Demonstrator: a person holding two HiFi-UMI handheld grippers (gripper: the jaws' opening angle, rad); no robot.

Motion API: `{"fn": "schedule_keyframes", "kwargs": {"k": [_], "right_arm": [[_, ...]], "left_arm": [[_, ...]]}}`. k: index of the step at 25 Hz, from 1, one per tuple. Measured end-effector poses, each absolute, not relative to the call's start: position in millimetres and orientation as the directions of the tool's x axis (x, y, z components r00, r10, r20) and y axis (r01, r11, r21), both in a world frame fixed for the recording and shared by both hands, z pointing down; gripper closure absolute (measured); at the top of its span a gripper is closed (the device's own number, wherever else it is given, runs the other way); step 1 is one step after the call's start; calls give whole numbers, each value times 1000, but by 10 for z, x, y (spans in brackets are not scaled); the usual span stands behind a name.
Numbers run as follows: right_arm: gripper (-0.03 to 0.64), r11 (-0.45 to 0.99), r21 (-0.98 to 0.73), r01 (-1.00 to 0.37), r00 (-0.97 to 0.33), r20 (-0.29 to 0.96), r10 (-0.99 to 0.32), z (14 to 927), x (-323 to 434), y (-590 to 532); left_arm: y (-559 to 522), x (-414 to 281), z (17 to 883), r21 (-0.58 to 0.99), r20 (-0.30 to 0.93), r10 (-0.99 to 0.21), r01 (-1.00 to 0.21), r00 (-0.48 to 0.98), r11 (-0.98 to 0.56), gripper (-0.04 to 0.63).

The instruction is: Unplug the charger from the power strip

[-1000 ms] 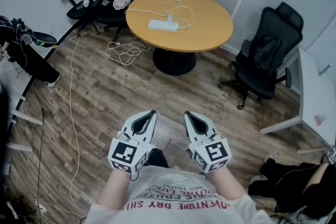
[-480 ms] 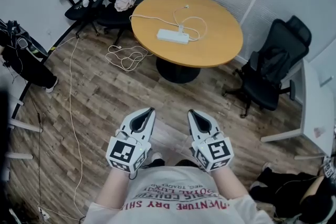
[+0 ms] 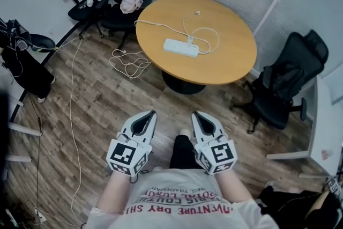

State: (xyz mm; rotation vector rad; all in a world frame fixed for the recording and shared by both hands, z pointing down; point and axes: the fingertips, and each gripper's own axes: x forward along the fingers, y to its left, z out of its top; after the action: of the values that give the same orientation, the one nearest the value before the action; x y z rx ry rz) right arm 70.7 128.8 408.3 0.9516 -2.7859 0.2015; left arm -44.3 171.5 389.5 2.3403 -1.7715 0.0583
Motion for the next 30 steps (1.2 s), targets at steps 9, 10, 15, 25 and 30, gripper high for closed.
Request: {"fn": "schedule_keyframes", "kwargs": {"k": [9,10,15,25,30], "right_arm": [[588,828,-109,-549,-828,201,-523,4093,733,-325],[588,833,-110,-543,-833,200,-516,4086,749,-496],[588,847,-122,-517,-845,231,-482,4200,847,-1213],[588,814,-155,-559,-811,306,-499,4494,688,-2078],[588,754,-165,-636,-746,383,-545,4748,491,-2470]], "left_arm": [[289,-362,3841,96,149,-969,-978,197,-184,561],[134,-351,3841,99,149,-971,-980,187,-174,561],[-538,-267,3920,101,166,-974,-985,153,-138,561],[-1511,-526,4231,121,225,-957,-980,183,-159,561],[-2125,-722,4340,132,222,-928,-952,300,-276,561]]}}
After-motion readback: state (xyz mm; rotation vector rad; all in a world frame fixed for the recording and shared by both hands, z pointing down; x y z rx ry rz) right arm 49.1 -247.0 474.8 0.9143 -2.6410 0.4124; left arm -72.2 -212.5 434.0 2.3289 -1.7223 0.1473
